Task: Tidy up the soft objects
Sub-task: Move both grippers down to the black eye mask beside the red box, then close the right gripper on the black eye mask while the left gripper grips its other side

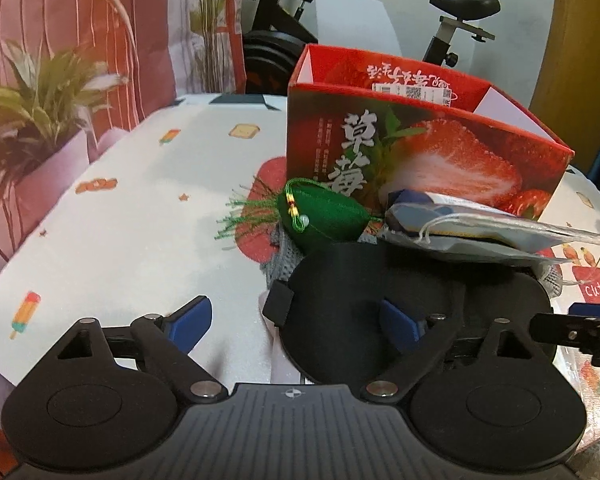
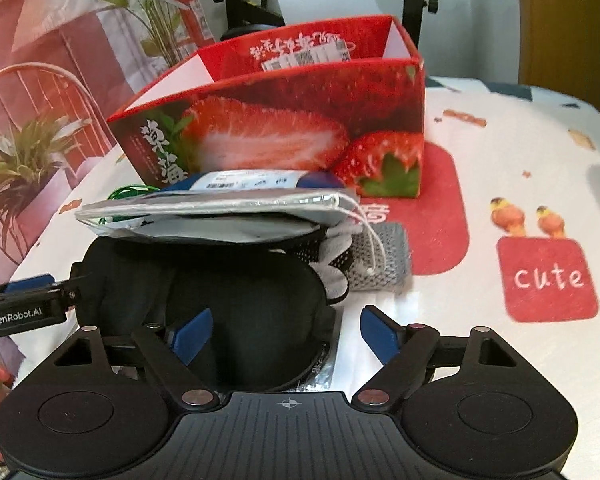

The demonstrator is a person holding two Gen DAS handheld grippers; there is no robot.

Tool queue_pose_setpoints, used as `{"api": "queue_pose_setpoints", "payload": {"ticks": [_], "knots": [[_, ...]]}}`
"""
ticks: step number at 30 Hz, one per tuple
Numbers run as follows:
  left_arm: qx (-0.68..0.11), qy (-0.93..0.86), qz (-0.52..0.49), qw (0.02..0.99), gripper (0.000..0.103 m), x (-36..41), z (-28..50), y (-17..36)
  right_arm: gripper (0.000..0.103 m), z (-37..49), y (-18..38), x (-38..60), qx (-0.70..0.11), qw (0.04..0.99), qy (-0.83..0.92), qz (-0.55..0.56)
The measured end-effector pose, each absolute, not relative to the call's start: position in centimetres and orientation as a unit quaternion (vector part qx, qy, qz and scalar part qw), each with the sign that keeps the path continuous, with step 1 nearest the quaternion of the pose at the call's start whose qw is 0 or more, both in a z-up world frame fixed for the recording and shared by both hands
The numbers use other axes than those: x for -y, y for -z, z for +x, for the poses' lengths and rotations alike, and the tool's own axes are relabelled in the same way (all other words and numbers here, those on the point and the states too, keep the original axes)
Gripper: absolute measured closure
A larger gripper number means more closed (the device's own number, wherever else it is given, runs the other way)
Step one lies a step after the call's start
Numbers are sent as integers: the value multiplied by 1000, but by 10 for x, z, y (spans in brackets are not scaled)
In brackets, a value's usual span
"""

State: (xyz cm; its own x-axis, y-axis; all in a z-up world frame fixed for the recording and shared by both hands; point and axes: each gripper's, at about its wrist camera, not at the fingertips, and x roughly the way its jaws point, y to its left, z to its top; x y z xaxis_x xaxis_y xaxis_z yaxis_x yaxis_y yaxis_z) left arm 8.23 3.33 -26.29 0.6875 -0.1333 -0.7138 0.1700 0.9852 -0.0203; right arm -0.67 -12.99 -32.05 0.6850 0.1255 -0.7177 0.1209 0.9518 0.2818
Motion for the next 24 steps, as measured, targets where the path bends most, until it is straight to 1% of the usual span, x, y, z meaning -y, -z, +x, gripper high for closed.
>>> {"api": "queue_pose_setpoints", "payload": {"ticks": [8,10,11,13,16,22,24], "knots": [[-414,85,-1,906,12,-40,89,280,26,2,339,132,-402,897,-10,185],[-417,86,-7,905,12,-42,90,282,30,2,339,132,-399,897,-12,190],[-418,87,-10,904,12,-43,90,284,34,2,338,132,-397,898,-14,189],[-422,87,-15,902,12,-43,92,286,38,0,334,129,-394,901,-21,181],[-426,87,-20,900,12,-44,94,288,40,-3,327,124,-383,908,-27,167],[-427,86,-23,900,12,-43,94,288,49,-8,322,125,-375,911,-27,166],[-426,86,-23,900,12,-44,93,289,55,-9,321,122,-373,913,-31,160]]}}
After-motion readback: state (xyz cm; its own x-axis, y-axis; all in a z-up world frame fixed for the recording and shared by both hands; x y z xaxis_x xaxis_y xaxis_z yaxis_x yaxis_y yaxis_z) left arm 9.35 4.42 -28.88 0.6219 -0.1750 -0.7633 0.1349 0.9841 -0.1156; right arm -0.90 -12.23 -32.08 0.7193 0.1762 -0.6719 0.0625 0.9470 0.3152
